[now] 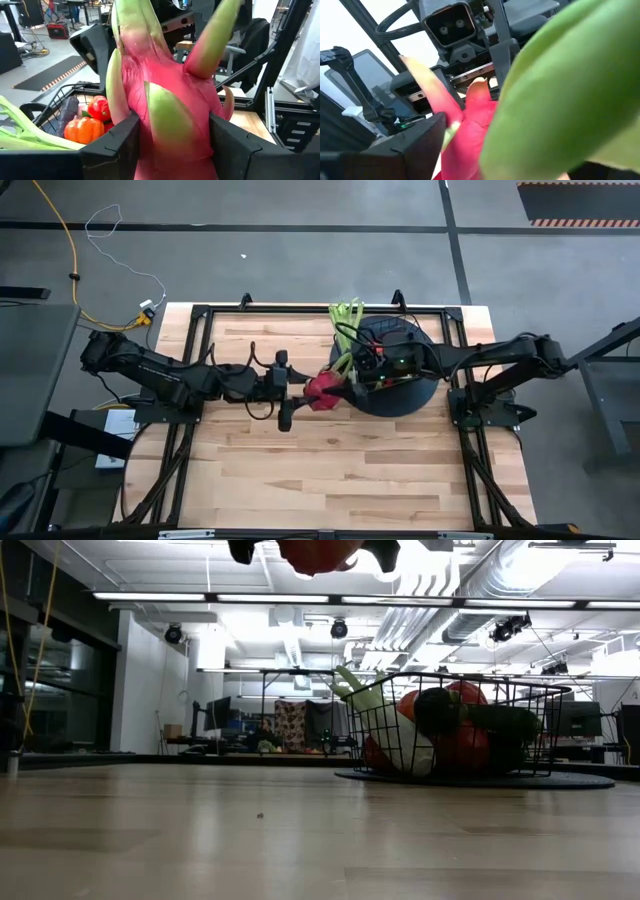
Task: Build produce basket
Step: Put the dragon fruit into the wire basket
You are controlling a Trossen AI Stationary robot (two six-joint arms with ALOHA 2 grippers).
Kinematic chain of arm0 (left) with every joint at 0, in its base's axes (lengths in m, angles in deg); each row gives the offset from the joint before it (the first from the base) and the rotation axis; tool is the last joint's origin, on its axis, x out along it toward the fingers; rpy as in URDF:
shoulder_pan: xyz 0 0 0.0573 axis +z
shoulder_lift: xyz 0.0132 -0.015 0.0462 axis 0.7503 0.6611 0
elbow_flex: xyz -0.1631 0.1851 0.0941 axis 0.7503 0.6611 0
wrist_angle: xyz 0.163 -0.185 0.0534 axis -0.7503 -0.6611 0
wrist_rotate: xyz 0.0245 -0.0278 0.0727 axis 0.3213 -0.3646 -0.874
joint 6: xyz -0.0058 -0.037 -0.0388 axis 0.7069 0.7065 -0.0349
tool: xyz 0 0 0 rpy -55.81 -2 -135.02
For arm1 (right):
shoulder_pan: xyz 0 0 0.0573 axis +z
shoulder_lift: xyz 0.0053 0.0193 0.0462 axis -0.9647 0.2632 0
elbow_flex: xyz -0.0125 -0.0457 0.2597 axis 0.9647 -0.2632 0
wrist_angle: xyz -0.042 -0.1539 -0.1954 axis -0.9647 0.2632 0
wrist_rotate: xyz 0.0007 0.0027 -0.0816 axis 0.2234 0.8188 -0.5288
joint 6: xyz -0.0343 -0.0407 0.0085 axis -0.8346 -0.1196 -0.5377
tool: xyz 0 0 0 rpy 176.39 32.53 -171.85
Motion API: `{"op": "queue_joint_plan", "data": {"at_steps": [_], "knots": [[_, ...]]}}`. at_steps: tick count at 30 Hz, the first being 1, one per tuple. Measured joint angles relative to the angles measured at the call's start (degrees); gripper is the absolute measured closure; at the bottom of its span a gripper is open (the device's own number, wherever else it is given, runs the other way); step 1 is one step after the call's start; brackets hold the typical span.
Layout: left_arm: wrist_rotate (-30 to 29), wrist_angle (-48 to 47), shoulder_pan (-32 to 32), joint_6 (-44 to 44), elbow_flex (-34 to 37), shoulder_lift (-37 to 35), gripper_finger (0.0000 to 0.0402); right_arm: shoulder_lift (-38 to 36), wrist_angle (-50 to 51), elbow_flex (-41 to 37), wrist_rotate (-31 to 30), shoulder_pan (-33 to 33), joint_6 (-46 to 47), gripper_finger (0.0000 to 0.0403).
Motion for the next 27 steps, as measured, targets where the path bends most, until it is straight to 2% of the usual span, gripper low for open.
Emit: {"op": "queue_joint_plan", "data": {"at_steps": [12,18,22,27], "knots": [[0.1,0.4,0.0,-1.1,0.0,-0.9,0.0215,-2.9,2.7,0.0,-0.2,0.0,-0.9,0.0207],[-0.9,0.4,0.0,-4.4,-0.1,-1.6,0.0215,-3.3,3.0,0.0,-0.5,-0.2,-1.7,0.0278],[-1.8,0.3,0.0,-4.4,-0.1,-1.8,0.0215,-3.3,3.1,0.0,-0.5,-0.7,-2.0,0.0307],[-2.1,0.2,0.4,-2.9,-0.1,-1.9,0.0195,-3.3,3.2,0.0,-0.4,-1.1,-2.0,0.0313]]}}
